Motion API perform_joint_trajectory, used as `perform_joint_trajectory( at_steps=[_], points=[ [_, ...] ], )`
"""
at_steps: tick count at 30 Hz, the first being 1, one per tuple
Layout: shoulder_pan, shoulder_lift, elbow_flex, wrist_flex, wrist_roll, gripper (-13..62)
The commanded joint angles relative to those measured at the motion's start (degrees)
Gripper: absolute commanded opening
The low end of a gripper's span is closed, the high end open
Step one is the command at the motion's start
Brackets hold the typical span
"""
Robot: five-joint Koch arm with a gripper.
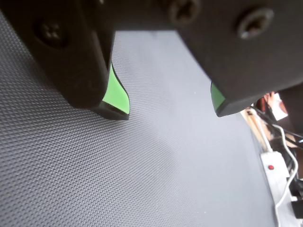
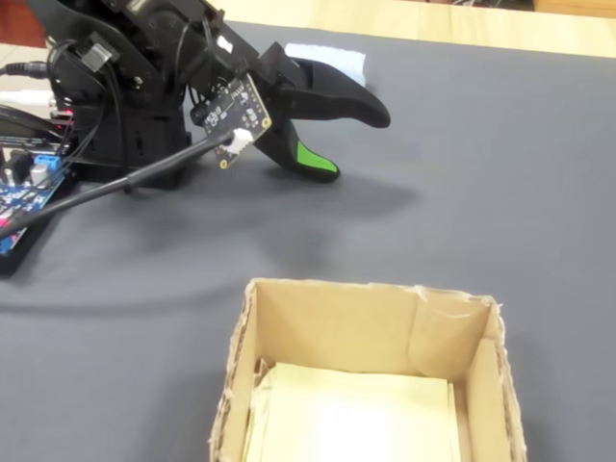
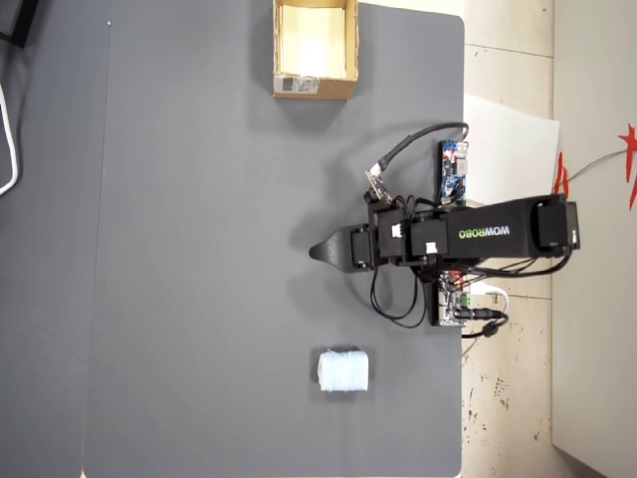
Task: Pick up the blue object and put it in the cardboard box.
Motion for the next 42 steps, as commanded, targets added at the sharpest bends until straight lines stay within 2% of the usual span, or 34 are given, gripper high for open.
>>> perform_joint_trajectory(
  at_steps=[1,15,26,34,36,42],
  points=[
    [0.2,5.0,0.6,5.4,0.4,34.5],
    [0.0,5.0,-11.2,20.8,3.4,34.3],
    [-1.6,4.9,-22.6,31.8,14.2,34.0],
    [-10.0,4.7,-27.3,36.5,22.9,34.0],
    [-16.6,4.3,-30.2,39.1,30.9,34.0],
    [-27.5,-0.8,-33.4,38.9,41.9,34.0]
  ],
)
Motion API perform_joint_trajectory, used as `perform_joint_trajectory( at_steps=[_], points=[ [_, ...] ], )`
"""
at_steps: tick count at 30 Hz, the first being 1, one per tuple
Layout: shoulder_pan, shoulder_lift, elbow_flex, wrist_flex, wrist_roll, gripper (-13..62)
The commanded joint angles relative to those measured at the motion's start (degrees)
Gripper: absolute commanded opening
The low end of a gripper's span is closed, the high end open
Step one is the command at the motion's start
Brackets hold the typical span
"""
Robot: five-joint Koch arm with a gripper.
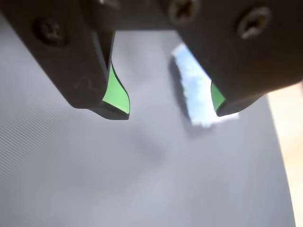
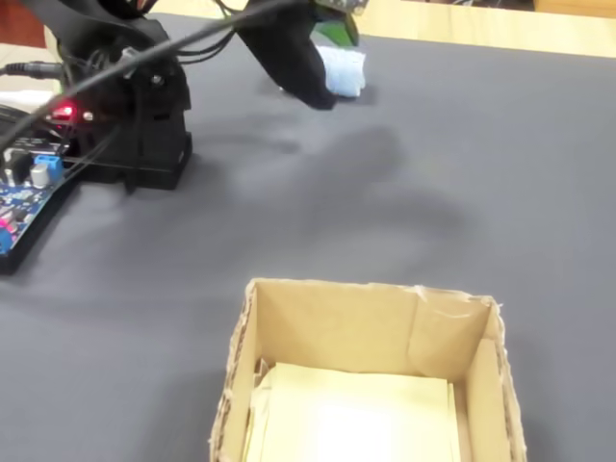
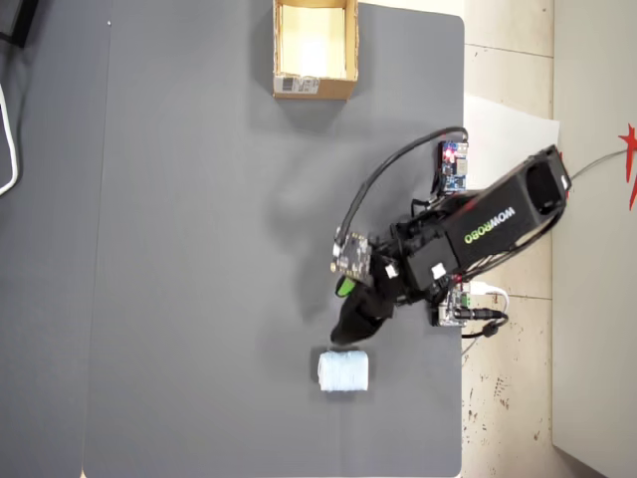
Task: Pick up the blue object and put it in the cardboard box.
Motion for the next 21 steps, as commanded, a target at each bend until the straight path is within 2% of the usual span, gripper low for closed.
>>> perform_joint_trajectory(
  at_steps=[1,11,21],
  points=[
    [-0.9,0.1,-5.2,-0.6,5.0,34.0],
    [-13.2,-12.3,-14.6,1.4,8.3,33.8],
    [-19.5,-21.5,-19.1,3.9,4.9,33.5]
  ],
)
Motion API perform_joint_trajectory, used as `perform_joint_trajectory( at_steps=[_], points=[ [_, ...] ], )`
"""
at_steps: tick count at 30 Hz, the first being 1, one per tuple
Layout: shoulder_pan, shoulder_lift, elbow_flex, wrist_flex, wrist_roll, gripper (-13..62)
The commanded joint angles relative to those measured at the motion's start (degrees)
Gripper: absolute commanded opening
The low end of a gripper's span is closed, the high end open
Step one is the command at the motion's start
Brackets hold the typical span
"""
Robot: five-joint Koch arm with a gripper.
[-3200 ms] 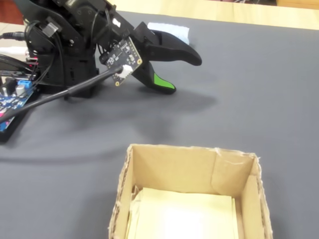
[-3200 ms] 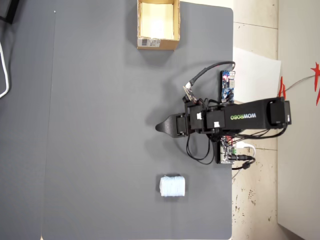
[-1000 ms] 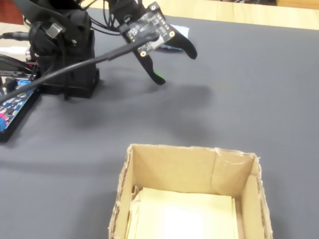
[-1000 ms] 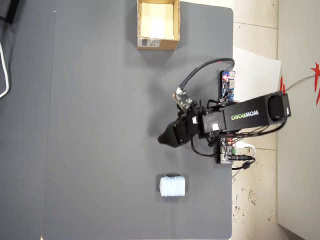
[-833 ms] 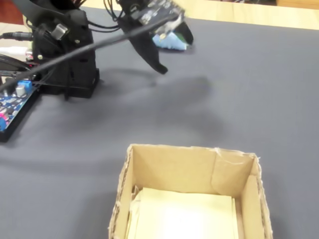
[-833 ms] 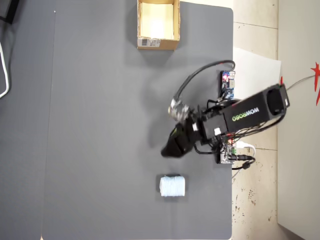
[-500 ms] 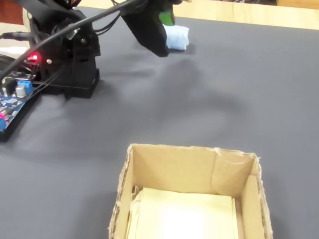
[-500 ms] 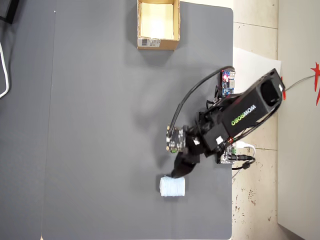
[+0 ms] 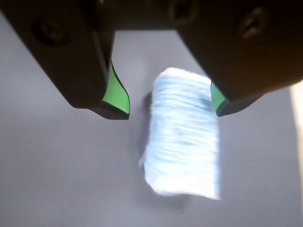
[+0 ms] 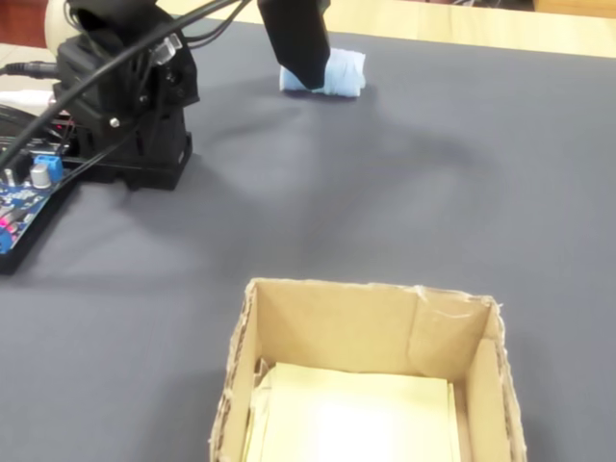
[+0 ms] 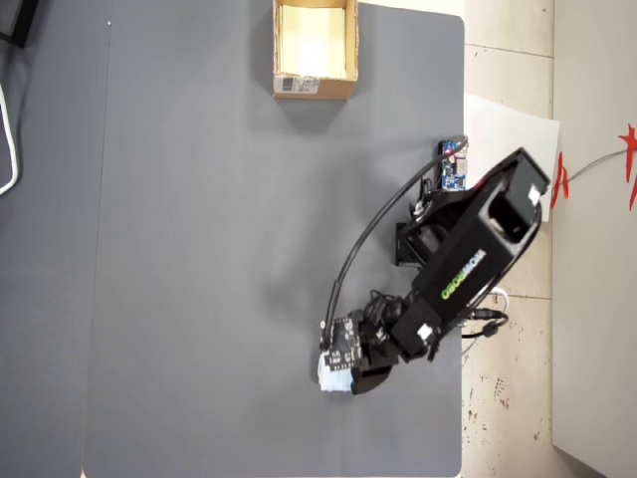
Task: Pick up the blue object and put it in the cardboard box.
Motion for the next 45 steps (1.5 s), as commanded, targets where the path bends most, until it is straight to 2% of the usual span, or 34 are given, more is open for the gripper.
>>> perform_joint_trajectory(
  at_steps=[1,10,13,14,18,30,40,45],
  points=[
    [-0.8,0.1,-5.4,-0.5,1.0,33.5],
    [-0.4,-10.9,-5.2,-8.3,0.8,31.5],
    [0.3,-12.6,-5.4,-11.2,0.6,26.0],
    [0.6,-13.2,-5.5,-12.1,0.6,19.1],
    [0.4,-13.3,-6.5,-14.1,-3.8,10.6],
    [10.8,-5.5,-4.8,-25.4,-12.3,10.6],
    [21.8,0.5,-2.8,-36.4,-36.4,10.7],
    [27.6,2.6,-2.4,-39.8,-42.2,10.7]
  ],
)
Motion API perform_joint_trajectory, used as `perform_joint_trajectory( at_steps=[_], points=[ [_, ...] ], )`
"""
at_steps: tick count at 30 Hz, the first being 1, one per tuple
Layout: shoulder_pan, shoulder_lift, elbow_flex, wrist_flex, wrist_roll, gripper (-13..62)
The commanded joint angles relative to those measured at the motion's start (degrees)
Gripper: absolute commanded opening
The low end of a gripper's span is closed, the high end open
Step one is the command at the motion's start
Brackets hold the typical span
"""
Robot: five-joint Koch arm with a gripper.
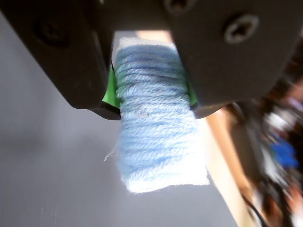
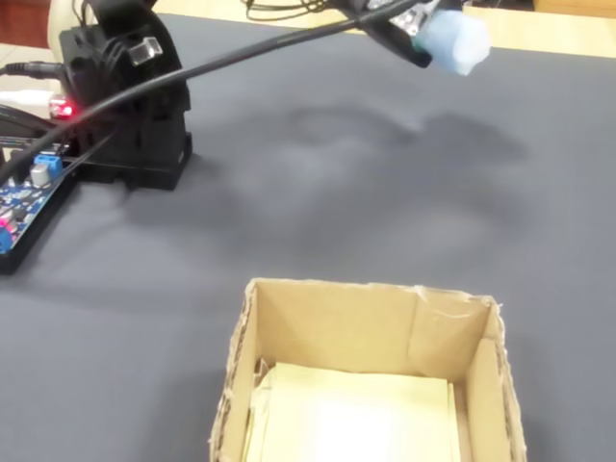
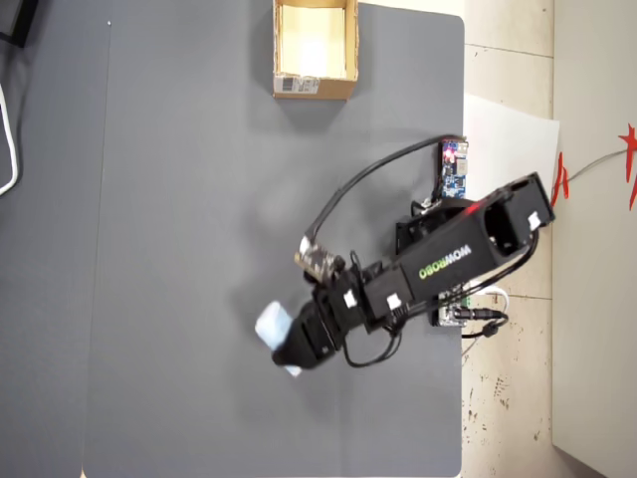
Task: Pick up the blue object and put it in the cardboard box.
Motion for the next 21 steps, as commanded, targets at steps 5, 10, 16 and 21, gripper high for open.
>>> perform_joint_trajectory(
  at_steps=[5,10,16,21],
  points=[
    [8.8,3.5,-1.6,-9.2,-5.0,10.7],
    [18.5,5.1,-1.7,-11.8,-10.4,10.9],
    [36.9,6.3,-2.9,-15.5,-13.8,11.0],
    [49.7,7.0,-4.2,-15.6,-18.1,11.0]
  ],
)
